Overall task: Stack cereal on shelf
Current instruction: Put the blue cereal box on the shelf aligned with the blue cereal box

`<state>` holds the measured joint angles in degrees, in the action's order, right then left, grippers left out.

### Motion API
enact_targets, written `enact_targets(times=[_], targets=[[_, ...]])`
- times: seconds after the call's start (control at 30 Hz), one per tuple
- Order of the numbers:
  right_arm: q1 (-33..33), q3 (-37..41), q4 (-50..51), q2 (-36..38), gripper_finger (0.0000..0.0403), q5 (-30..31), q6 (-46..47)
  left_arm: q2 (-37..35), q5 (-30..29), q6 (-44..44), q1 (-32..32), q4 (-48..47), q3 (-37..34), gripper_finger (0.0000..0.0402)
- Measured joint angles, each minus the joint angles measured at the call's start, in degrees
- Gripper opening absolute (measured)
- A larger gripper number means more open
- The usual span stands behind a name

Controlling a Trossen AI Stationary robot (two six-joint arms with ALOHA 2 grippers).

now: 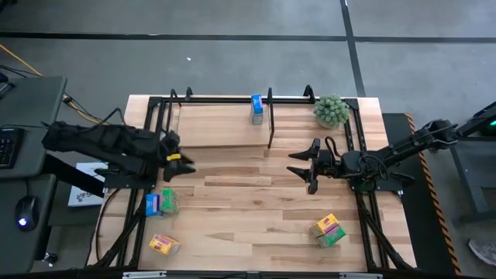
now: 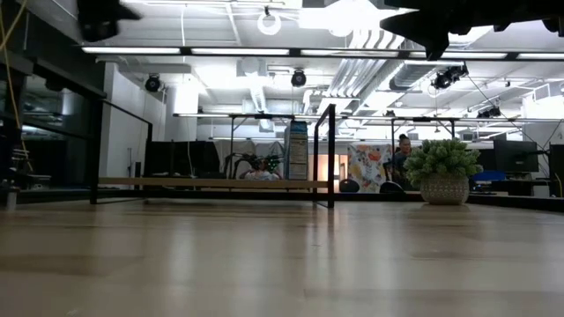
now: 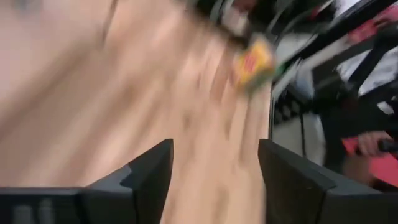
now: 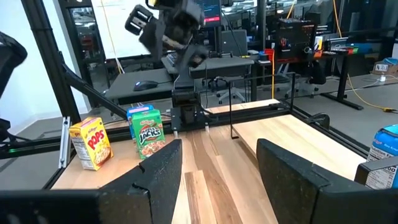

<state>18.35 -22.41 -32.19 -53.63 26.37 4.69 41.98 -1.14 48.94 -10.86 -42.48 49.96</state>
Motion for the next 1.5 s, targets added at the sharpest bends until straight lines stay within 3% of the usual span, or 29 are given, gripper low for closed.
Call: enact_targets(times=[0.1, 0.27, 0.5, 0.77, 0.97, 1.1, 1.23, 1.5], targets=[[0.00, 0.00, 0.20, 0.00, 0.0200, 0.00, 0.00, 2.15, 5.02, 16.60, -3.47, -9.38, 1.29, 0.0233], [0.01, 0.00, 0.41, 0.00, 0.0200, -0.07, 0.00, 3.67, 3.42, 39.62, -15.16, -16.99, 1.26, 0.0234], [0.00, 0.00, 2.01, 0.00, 0.0200, -0.46, -0.02, 5.53, -6.21, 60.25, -32.55, -18.39, 1.29, 0.0234], [0.00, 0.00, 2.39, 0.00, 0.0200, -0.44, -0.17, 10.23, -7.15, 79.99, -48.55, -21.59, 1.69, 0.0234], [0.00, 0.00, 2.35, 0.00, 0.0200, -0.44, -0.17, 14.69, -12.51, 87.74, -55.61, -35.35, 10.70, 0.0234], [0.00, 0.00, 2.35, 0.00, 0.0200, -0.42, -0.17, 19.98, -9.94, 91.43, -56.89, -45.37, 15.60, 0.0234], [0.02, 0.00, 2.35, 0.00, 0.0200, -0.42, -0.17, 24.14, -7.23, 91.63, -56.24, -45.30, 15.73, 0.0234], [0.02, 0.00, 2.33, 0.00, 0.0200, -0.39, 0.37, 30.78, -9.74, 90.47, -53.96, -45.63, 15.71, 0.0234]])
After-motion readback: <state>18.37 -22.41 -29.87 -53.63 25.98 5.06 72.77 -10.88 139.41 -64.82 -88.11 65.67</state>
